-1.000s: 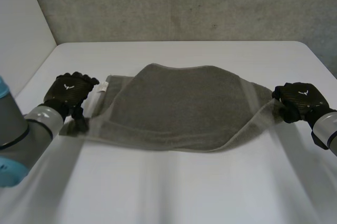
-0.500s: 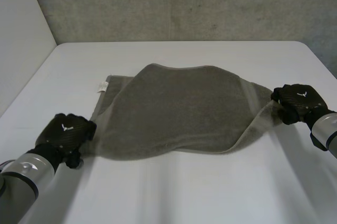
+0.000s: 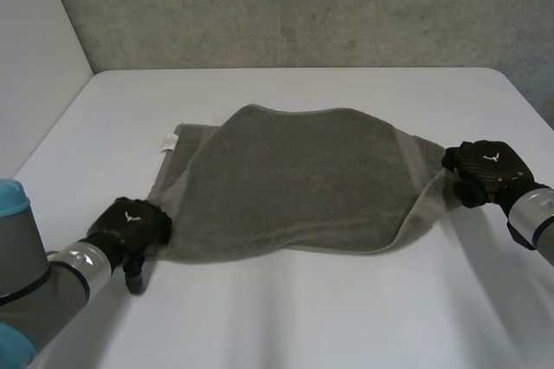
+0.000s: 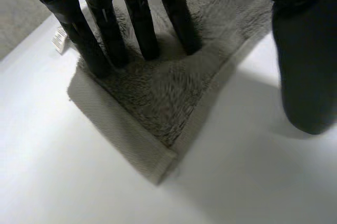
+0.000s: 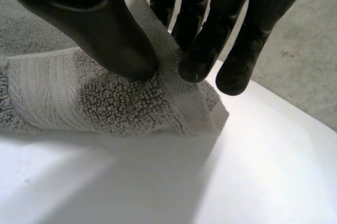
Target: Fold the towel.
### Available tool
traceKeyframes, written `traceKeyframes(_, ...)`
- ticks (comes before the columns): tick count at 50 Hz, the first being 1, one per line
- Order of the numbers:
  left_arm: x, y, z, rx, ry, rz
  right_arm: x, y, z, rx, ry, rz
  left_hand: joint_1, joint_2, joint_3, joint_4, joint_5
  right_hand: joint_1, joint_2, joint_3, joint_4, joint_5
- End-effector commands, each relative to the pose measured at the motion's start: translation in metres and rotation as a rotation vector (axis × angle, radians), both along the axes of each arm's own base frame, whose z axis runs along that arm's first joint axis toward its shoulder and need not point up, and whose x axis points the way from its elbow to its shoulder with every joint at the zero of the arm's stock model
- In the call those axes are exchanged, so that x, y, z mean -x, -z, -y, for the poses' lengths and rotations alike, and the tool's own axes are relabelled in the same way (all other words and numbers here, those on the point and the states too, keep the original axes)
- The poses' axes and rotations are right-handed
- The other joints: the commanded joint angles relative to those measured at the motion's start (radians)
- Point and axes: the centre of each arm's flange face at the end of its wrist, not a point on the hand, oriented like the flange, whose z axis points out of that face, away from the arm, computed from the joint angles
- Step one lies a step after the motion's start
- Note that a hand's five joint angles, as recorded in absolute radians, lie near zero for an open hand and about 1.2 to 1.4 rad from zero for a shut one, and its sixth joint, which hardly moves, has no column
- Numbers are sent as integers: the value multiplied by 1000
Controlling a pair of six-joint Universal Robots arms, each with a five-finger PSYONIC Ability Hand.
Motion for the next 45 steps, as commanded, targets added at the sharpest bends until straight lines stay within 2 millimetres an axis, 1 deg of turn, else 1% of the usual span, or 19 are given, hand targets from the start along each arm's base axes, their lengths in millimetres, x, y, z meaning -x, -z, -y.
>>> traceKeyframes(1,5,-1,17,36,5,-6,-1,4,-1,-12,-3,1,-85,-74,-77,-92,-222,79,105,72,64,64)
traceKeyframes(10,8,6,30,32,7,-7,-1,5,-2,-7,-7,-18,-35,-24,-27,-42,-172,79,105,72,64,64)
traceKeyframes(12,9,6,33,37,7,-10,-1,5,-2,-7,-7,-18,38,49,46,31,-99,79,105,72,64,64)
traceKeyframes(13,9,6,33,37,7,-10,-1,5,-2,-7,-7,-18,38,49,47,32,-99,79,105,72,64,64)
traceKeyframes(15,10,5,36,45,7,-18,-1,5,-3,-7,-10,-21,132,143,140,125,-5,79,105,72,64,64)
traceKeyframes(21,12,1,41,64,9,-22,-4,5,-4,-5,-20,-25,229,240,237,223,92,79,105,72,64,64)
traceKeyframes(23,13,1,45,68,11,-23,-6,5,-5,-4,-28,-30,317,328,325,310,180,79,105,72,64,64)
traceKeyframes(30,16,5,45,61,20,-22,-7,8,-6,-11,-33,-35,396,407,404,390,259,79,105,72,64,64)
traceKeyframes(40,18,6,44,58,24,-22,-8,10,-6,-14,-36,-37,382,393,390,375,245,79,105,72,64,64)
traceKeyframes(43,18,6,43,58,26,-22,-8,10,-7,-13,-39,-43,344,354,352,337,207,79,105,72,64,64)
traceKeyframes(45,18,6,42,53,26,-20,-8,10,-6,-10,-39,-50,268,279,276,261,131,79,105,72,64,64)
